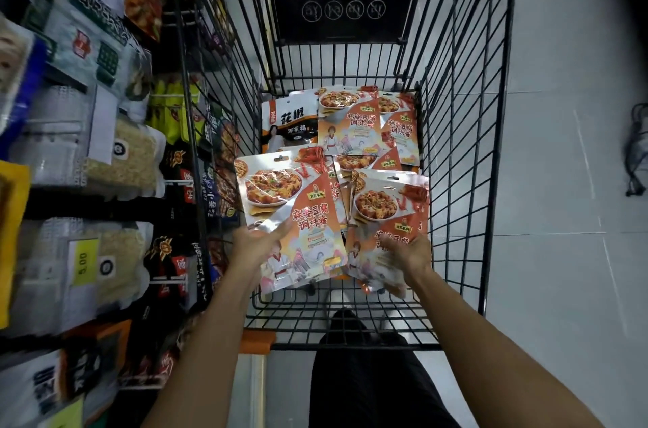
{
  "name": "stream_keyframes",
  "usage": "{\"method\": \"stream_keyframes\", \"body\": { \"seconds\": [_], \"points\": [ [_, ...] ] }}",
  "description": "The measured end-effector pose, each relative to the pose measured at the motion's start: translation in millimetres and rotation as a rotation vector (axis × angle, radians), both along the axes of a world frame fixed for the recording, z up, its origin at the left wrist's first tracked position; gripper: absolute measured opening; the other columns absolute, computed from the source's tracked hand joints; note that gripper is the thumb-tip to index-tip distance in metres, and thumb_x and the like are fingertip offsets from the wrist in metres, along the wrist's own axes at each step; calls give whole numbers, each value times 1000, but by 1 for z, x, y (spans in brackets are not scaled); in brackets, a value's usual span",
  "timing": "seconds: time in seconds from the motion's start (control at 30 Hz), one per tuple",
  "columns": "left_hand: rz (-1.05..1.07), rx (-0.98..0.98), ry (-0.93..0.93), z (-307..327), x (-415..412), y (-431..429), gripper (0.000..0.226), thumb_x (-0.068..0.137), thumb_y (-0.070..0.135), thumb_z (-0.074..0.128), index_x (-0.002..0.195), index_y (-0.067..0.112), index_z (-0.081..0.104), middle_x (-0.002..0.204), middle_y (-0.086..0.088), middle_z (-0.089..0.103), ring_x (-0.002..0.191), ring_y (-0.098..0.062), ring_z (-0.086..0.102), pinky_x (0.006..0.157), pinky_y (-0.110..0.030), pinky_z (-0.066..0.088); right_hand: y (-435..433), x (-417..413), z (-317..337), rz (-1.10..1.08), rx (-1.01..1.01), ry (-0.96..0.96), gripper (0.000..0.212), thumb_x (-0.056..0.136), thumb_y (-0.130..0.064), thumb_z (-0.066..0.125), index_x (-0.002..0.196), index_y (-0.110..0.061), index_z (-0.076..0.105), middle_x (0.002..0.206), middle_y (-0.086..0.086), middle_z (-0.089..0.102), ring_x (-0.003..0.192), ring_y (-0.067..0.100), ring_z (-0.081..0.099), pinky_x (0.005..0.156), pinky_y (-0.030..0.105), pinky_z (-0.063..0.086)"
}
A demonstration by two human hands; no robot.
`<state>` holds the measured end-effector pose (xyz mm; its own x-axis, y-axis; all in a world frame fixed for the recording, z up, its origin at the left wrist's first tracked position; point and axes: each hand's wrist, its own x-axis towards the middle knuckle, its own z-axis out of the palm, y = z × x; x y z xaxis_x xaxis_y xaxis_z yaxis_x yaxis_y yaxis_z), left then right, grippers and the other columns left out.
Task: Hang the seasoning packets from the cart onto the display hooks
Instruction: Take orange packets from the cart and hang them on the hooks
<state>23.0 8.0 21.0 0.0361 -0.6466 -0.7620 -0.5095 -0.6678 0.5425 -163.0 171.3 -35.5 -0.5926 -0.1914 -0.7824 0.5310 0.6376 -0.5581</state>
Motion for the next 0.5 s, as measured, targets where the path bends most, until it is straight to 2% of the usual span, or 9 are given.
{"method": "stream_keyframes", "body": {
  "seconds": [0.07, 0.13, 0.23, 0.3, 0.37, 0.43, 0.5],
  "points": [
    [17, -19, 34, 10, 1, 0, 66, 63, 28, 87, 109, -7, 56, 100, -20, 67, 95, -35, 65, 92, -51, 51, -1, -3, 12, 11, -36, 15, 24, 78, -5, 75, 98, -3, 63, 94, 12, 70, 88, 30, 70, 77, 41, 58],
    [22, -80, 53, 25, 2, 1, 52, 65, 24, 86, 96, -5, 57, 94, -20, 68, 87, -33, 67, 90, -53, 52, -4, -8, 29, 14, -109, 4, 19, 77, -7, 76, 90, -8, 63, 85, 8, 70, 75, 23, 73, 56, 28, 57],
    [39, -188, 57, 59, 5, 2, 49, 66, 23, 87, 95, -9, 62, 89, -20, 70, 81, -33, 70, 80, -51, 57, -11, -18, 66, 60, -228, 7, 19, 77, -12, 76, 91, -10, 63, 86, 6, 71, 73, 20, 73, 52, 22, 55],
    [58, -284, 84, 83, 10, 5, 33, 66, 20, 87, 85, 2, 67, 82, -12, 72, 72, -21, 72, 61, -36, 60, -17, -25, 95, 119, -316, 23, 19, 77, -17, 76, 90, -10, 63, 81, 5, 71, 67, 20, 72, 52, 23, 55],
    [89, -392, 113, 114, 16, 11, 23, 65, 19, 86, 75, 15, 67, 72, 2, 71, 56, -2, 68, 44, -17, 50, -23, -32, 126, 187, -402, 25, 22, 76, -20, 77, 89, -9, 64, 77, 6, 72, 64, 22, 72, 50, 25, 55],
    [132, -490, 134, 148, 23, 21, 23, 66, 20, 86, 75, 19, 65, 62, 15, 69, 53, 5, 64, 40, -11, 44, -30, -37, 158, 271, -479, 12, 27, 74, -23, 78, 93, -10, 63, 79, 6, 72, 66, 24, 72, 50, 27, 55],
    [179, -585, 127, 186, 32, 34, 25, 67, 22, 85, 66, 19, 60, 52, 21, 64, 47, 7, 60, 36, -11, 40, -38, -41, 189, 344, -541, -6, 30, 72, -24, 79, 93, -13, 62, 75, 3, 72, 63, 21, 72, 49, 26, 54]
  ]
}}
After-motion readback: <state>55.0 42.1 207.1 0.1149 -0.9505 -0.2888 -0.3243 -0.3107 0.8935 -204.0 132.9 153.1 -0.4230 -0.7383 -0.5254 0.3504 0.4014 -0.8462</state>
